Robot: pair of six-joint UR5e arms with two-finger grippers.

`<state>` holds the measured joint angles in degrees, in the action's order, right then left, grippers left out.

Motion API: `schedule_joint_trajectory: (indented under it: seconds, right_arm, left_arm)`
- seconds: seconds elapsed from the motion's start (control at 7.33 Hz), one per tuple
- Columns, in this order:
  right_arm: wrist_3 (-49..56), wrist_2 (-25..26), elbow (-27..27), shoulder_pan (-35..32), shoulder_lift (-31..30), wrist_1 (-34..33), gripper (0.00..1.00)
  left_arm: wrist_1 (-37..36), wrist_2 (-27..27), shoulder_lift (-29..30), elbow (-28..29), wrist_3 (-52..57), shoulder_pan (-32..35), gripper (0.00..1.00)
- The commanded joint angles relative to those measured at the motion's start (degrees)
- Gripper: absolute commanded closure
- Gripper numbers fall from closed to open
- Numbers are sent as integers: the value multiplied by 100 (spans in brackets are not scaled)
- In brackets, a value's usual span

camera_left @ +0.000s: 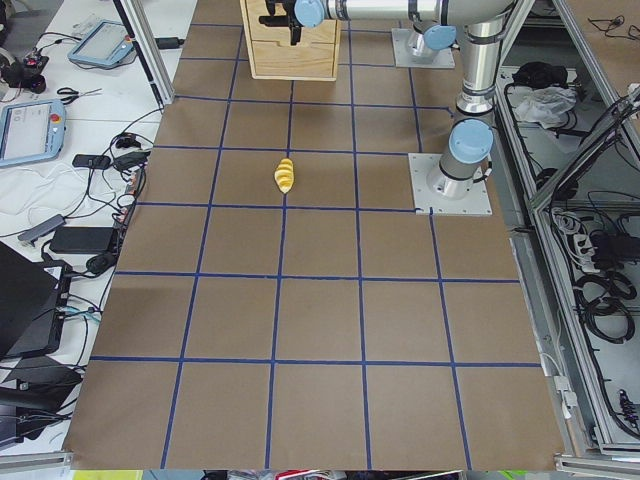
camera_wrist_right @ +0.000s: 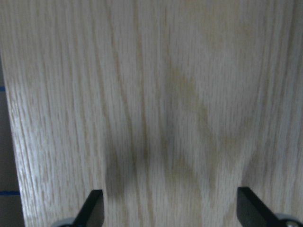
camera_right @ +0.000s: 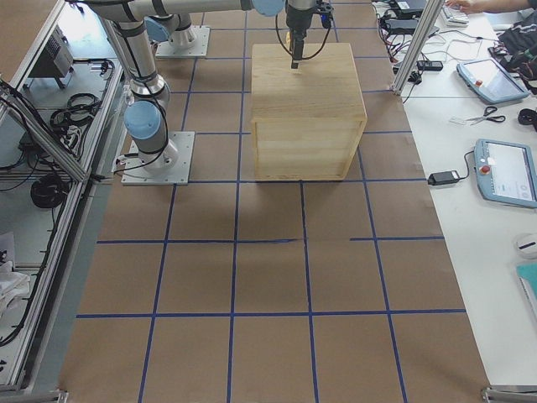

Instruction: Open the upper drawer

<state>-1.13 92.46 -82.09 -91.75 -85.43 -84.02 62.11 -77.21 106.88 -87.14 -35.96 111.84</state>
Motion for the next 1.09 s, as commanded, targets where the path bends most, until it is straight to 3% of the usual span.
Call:
schedule_joint_trajectory:
  seconds: [0.0,0.14,0.95]
  right_arm:
    - [-2,0,0,-1,0,0,0]
    - [7,0,0,-1,0,0,0]
    - [7,0,-9,-1,0,0,0]
  left_arm:
    - [-398,74,210,39,-121,101,0]
    - [-445,257,237,48,-261,162,0]
    - [-463,189,202,-31,325,172,0]
